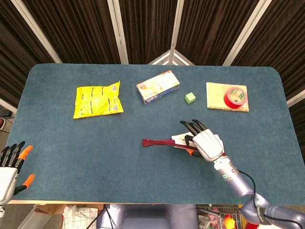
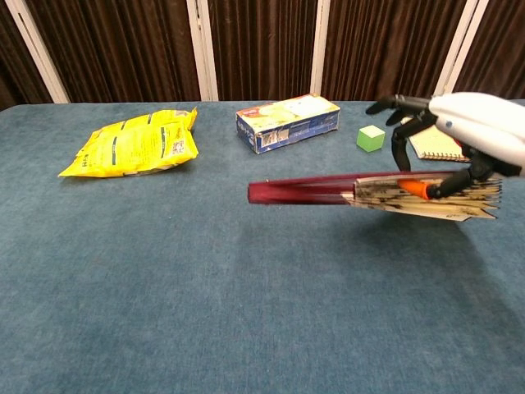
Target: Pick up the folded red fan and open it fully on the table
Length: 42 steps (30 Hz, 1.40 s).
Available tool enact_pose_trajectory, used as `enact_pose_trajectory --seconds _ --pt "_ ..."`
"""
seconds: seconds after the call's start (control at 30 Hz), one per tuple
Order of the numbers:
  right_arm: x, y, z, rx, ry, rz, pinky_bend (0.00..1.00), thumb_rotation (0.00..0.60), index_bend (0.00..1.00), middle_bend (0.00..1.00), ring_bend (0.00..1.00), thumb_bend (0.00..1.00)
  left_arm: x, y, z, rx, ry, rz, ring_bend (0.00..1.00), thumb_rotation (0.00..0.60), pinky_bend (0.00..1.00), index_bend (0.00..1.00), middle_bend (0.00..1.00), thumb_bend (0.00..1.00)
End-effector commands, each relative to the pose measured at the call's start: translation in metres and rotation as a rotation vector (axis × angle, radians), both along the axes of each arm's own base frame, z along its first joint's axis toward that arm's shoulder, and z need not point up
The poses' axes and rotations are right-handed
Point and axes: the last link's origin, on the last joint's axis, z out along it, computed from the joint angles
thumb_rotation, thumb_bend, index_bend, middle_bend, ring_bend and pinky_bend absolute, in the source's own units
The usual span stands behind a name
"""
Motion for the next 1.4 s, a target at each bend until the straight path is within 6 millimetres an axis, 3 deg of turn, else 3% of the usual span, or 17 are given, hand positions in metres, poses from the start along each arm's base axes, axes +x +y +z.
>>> enact_pose_trajectory --seconds 0.03,0.23,0.43,0.77,1.07,1.4 --pt "0.02 -0.01 0.015 -0.007 0.018 0.024 0.15 0.6 0.79 0.14 0.2 0.41 0.0 0.007 -0.004 -0.027 -0.01 -0.015 0.0 0.6 0.0 0.13 0.0 0.38" --pt "0.059 -0.015 0.03 -0.003 0.003 0.08 0.15 0.6 0.79 0.14 0.2 0.41 0.007 0.022 -0.017 -0.056 -0.09 -0.078 0.0 0.6 0.0 0.14 0.0 0.38" --pt "0.11 -0.022 0.041 0.031 -0.03 0.119 0.15 0.6 0.79 0.14 0.2 0.41 0.013 0.042 -0.03 -0.09 -0.214 -0.138 0.0 0.6 0.0 0.14 0.0 0.37" --pt "0.179 -0.022 0.041 0.136 -0.127 0.137 0.15 0.6 0.79 0.14 0.2 0.41 0.015 0.072 -0.054 -0.177 -0.377 -0.165 0.0 0.6 0.0 0.15 0.0 0.36" --pt "0.213 0.002 0.035 0.226 -0.224 0.161 0.15 0.6 0.79 0.14 0.2 0.41 0.019 0.094 -0.071 -0.28 -0.573 -0.167 0.0 0.6 0.0 0.15 0.0 0.34" --pt "0.23 0.024 0.022 0.267 -0.247 0.18 0.15 0.6 0.79 0.15 0.2 0.41 0.03 0.098 -0.099 -0.4 -0.81 -0.186 0.0 0.6 0.0 0.16 0.0 0.32"
